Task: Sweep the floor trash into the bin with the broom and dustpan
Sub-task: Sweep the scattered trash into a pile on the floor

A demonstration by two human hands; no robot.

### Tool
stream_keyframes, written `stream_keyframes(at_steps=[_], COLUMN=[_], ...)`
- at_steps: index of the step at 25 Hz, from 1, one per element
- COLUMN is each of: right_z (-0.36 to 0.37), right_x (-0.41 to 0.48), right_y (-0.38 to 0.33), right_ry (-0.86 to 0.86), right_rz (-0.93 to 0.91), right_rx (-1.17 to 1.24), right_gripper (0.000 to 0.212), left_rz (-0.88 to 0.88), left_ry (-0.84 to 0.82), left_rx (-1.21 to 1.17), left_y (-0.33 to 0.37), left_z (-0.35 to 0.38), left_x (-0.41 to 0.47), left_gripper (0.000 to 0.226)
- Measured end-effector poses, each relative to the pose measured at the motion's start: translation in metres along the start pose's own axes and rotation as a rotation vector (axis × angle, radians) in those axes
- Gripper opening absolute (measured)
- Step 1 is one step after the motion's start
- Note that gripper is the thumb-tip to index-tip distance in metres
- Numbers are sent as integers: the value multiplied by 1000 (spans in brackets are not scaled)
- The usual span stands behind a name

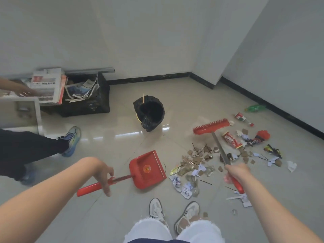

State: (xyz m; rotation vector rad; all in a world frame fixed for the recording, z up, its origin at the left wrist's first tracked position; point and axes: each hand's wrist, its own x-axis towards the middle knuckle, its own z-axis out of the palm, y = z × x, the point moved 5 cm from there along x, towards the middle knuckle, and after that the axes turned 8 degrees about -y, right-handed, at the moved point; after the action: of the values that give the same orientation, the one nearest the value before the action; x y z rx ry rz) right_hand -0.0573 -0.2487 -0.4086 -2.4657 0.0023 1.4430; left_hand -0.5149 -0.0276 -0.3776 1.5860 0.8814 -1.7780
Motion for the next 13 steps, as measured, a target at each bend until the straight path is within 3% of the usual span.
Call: stream_keyframes(at_steps=[4,7,9,13], right_z=[-13,-24,-33,-56], right_x=[-10,-13,-15,-17], right_y=[-3,19,42,84], right_ry=[-43,-25,8,41], right_rz=[52,111,121,158], right_rx=[47,75,41,74], right_gripper=[10,11,10,14], left_rz=[4,170,262,233], left_ry=[304,564,597,837], left_rx=[-36,-325,-468,-400], left_y=[-10,-13,-7,18], left_z=[25,39,51,18], left_x=[12,18,17,-7], left_gripper=[62,36,27,18])
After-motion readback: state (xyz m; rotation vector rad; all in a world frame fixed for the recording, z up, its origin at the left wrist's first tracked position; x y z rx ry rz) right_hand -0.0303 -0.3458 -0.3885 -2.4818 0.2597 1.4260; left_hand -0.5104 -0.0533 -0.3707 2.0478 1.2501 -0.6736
